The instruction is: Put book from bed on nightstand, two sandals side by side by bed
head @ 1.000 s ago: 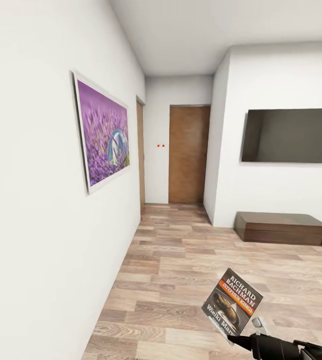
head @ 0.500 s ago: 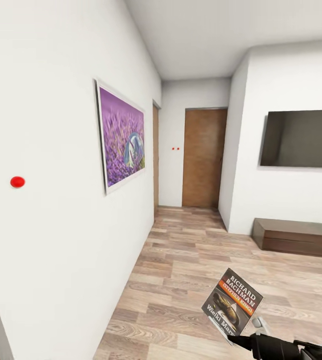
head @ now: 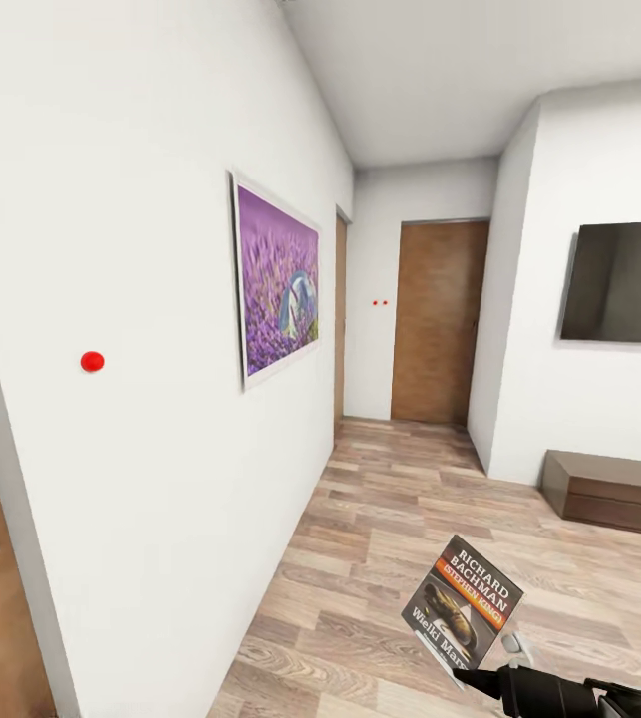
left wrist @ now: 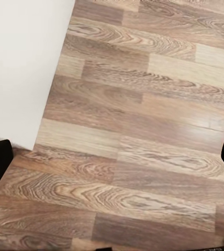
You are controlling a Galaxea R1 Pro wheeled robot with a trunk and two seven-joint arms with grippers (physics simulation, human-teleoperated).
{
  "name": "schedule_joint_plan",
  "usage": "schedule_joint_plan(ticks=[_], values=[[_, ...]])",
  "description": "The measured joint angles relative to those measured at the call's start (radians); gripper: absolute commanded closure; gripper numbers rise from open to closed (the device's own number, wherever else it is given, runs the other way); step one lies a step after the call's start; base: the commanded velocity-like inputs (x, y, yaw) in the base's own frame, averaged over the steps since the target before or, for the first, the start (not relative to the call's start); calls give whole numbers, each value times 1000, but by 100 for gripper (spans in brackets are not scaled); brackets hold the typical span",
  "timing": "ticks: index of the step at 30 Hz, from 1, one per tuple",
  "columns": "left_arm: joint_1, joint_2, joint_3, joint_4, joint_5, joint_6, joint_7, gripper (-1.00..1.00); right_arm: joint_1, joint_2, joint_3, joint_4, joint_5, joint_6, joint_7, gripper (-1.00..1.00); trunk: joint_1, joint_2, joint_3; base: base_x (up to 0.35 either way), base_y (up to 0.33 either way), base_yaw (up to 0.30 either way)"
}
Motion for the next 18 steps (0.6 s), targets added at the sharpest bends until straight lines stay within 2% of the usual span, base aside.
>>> schedule_joint_plan(ticks=[14, 18], values=[[0, 0, 0, 0, 0, 0, 0, -100, 0, 0, 0, 0, 0, 0, 1, 100, 0, 0, 17, 0, 0, 215], [0, 0, 0, 0, 0, 0, 0, -100, 0, 0, 0, 0, 0, 0, 1, 100, 0, 0, 22, 110, 0, 173]])
